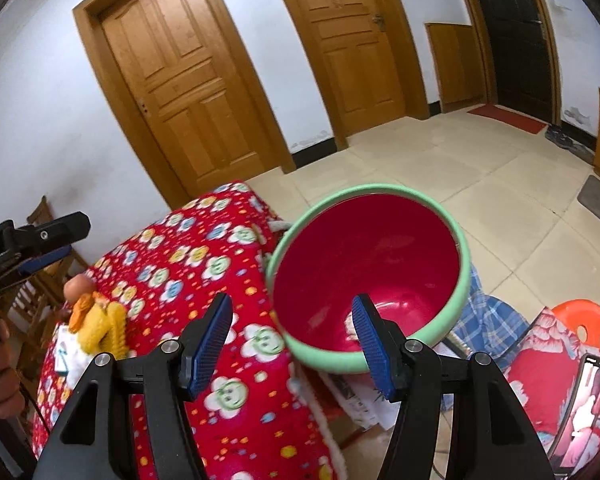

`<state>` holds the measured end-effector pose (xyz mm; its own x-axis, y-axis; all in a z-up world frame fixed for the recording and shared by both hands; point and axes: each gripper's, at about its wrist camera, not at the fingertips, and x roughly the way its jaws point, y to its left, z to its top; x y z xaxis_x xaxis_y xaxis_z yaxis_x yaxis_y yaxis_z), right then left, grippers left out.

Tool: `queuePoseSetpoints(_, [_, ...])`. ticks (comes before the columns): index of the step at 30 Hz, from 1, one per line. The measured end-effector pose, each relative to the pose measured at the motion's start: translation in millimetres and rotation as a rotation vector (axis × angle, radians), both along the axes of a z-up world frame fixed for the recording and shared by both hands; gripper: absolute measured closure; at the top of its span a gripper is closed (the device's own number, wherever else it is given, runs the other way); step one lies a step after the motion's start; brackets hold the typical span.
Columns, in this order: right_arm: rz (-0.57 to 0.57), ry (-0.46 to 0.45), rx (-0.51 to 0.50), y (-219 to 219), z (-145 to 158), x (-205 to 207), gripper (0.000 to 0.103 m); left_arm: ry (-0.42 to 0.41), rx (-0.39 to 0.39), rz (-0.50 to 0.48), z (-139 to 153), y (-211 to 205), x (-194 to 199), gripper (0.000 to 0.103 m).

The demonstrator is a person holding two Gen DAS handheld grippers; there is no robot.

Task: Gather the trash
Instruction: 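Move both tools back toward the items on the table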

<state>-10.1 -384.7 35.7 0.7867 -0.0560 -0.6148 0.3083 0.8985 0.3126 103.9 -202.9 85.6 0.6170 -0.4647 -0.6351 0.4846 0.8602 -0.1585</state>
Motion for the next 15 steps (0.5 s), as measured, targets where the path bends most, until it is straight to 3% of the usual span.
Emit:
queuePoseSetpoints(12, [0.093, -0.008, -0.017, 50, 9, -11, 0.039, 0.009, -0.007, 0.127, -4, 76, -24, 0.03])
queuePoseSetpoints(15, [0.118, -0.008, -0.022, 64, 9, -13, 0.032, 0.013, 0.001, 0.169, -9, 97, -27, 0.03])
